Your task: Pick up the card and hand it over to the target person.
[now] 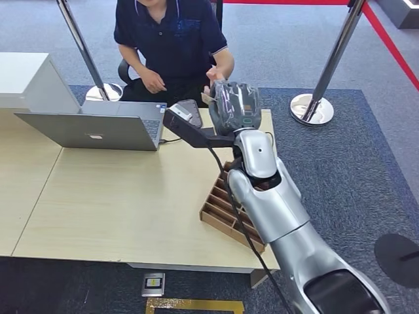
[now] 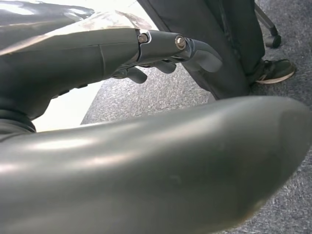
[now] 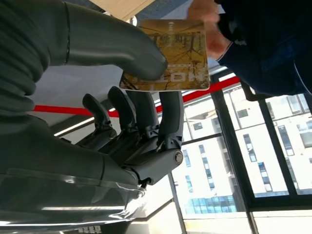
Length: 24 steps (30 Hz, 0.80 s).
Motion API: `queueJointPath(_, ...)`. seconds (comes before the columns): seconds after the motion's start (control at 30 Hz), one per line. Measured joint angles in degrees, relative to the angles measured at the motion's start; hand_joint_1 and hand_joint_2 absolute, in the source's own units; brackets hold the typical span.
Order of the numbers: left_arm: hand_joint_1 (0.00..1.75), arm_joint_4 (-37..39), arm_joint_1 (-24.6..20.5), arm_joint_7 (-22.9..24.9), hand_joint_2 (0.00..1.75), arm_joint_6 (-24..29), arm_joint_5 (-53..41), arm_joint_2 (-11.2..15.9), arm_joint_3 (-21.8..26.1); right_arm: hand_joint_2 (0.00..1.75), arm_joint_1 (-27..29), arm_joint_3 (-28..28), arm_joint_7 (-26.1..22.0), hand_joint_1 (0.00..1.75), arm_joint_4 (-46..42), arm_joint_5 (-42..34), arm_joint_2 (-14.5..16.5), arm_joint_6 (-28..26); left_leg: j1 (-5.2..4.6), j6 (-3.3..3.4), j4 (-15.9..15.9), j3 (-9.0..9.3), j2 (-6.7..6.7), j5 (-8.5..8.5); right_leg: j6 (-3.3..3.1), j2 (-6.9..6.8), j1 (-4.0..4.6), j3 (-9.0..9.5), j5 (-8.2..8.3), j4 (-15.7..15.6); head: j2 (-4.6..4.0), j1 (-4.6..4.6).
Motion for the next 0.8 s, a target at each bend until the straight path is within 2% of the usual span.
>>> queueJointPath(0.43,0.0,0.0,0.0,0.2,0.0,0.0,0.5,0.0,0.3,1.75,1.3,2.2,1.8,1.4,3.9,0.5,0.5,0.4,0.04,0.01,0.0,0.01,-0.2,0.0,0.01,-0.17,0.04,0.1,-0.04,-0.1,0.0,0.0)
queueJointPath(0.63,0.0,0.0,0.0,-0.3,0.0,-0.3,0.0,0.2,-0.1,1.75,2.4,2.5,3.1,1.35,6.3,1.9,-0.5,-0.4,0.05,0.0,-0.1,0.05,-0.25,0.01,0.01,-0.23,0.05,0.16,-0.04,-0.2,0.0,0.0)
queueJointPath(0.67,0.0,0.0,0.0,-0.2,0.0,-0.3,0.0,0.2,-0.1,1.75,2.5,2.6,3.1,1.27,6.4,2.1,-0.6,-0.6,0.05,0.01,-0.1,0.05,-0.26,0.02,0.0,-0.24,0.05,0.16,-0.03,-0.2,0.0,0.0)
queueJointPath(0.77,0.0,0.0,0.0,0.2,0.0,-0.2,0.0,0.2,0.0,1.75,2.7,2.9,2.7,0.28,6.7,2.8,-0.3,-0.7,0.04,0.01,-0.1,0.04,-0.22,0.02,0.01,-0.22,0.04,0.13,-0.02,-0.2,0.0,0.0)
queueJointPath(0.8,0.0,0.0,0.0,0.3,0.0,-0.2,-0.1,0.2,0.1,1.75,2.8,3.0,2.6,0.02,6.8,2.9,-0.2,-0.7,0.04,0.01,-0.1,0.04,-0.21,0.02,0.01,-0.2,0.04,0.12,-0.02,-0.1,0.0,0.0)
